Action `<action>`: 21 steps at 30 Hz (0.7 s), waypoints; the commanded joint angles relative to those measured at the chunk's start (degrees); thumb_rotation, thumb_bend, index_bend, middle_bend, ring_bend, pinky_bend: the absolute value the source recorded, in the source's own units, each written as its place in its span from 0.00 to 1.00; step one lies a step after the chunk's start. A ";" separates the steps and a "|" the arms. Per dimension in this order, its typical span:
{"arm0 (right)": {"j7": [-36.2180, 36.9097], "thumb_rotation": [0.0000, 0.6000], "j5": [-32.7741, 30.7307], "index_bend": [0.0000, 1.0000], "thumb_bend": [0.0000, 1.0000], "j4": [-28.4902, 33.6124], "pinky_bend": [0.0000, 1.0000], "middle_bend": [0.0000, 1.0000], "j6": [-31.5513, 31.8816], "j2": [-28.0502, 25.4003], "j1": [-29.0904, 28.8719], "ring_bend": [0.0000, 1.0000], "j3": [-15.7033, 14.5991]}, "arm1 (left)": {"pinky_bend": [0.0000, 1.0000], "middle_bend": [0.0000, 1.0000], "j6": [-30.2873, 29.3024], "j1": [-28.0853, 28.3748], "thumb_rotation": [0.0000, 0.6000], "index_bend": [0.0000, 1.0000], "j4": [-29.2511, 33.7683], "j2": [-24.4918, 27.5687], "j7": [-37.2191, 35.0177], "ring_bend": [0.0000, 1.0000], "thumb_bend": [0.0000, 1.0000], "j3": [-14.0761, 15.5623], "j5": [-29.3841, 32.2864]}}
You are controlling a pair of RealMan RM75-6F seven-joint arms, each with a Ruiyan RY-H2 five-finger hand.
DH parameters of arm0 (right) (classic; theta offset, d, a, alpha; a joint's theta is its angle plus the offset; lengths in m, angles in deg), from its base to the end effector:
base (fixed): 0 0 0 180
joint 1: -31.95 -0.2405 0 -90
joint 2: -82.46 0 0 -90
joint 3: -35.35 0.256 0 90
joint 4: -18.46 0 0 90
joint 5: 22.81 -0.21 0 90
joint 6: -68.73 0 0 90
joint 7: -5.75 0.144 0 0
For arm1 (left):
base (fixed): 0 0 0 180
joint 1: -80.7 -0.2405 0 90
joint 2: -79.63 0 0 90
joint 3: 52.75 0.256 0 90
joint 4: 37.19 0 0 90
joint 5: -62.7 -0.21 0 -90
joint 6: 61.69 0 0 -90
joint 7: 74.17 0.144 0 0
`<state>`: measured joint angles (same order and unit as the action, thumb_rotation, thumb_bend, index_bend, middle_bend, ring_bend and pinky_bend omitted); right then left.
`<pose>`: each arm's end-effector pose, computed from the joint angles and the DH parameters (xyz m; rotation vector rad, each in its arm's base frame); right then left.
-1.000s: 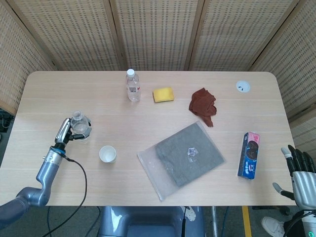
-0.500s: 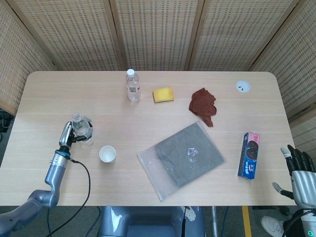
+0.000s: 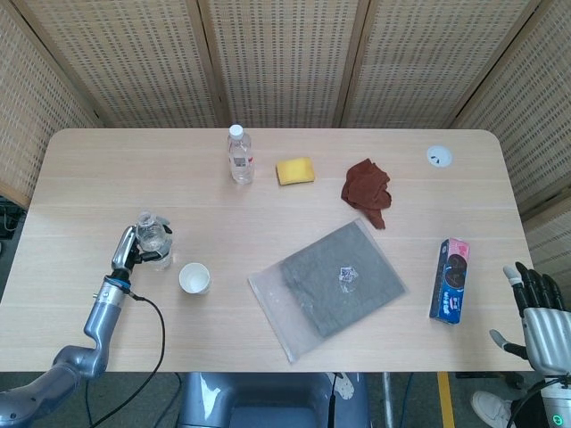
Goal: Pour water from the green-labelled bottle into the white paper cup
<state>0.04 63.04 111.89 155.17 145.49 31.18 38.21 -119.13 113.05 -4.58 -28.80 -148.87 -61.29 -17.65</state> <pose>-0.3197 -0.1584 0.1667 1.3642 -0.8552 0.7916 -0.3021 0.3557 -0.0329 -0.9652 -1.8679 -1.5395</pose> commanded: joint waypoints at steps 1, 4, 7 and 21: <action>0.00 1.00 0.02 0.00 0.00 0.01 0.00 0.00 0.00 0.01 0.00 0.00 -0.02 | 0.27 0.33 -0.38 -0.28 1.00 0.27 -0.74 -0.35 -0.89 0.28 0.31 0.57 -0.62; -0.01 1.00 0.01 0.00 0.00 0.04 0.00 0.00 -0.02 -0.01 -0.02 0.00 -0.04 | 0.24 0.26 -0.81 -0.66 1.00 0.16 -1.37 -0.93 -0.85 0.22 0.28 0.36 -0.35; 0.10 1.00 0.07 0.00 0.00 0.04 0.00 0.00 0.03 -0.05 0.00 0.00 -0.08 | 0.22 0.22 -1.02 -1.21 1.00 0.10 -1.37 -1.04 -1.50 0.20 0.26 0.71 -0.54; 0.52 1.00 1.01 0.00 0.00 0.33 0.00 0.00 0.93 -0.33 0.28 0.00 -0.36 | 0.11 0.04 -4.52 -4.45 1.00 0.00 -1.06 0.10 -4.52 0.04 0.21 2.03 -1.67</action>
<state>0.54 64.03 112.20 156.07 145.18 31.45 37.88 -123.17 109.10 -5.84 -28.98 -153.73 -59.48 -19.21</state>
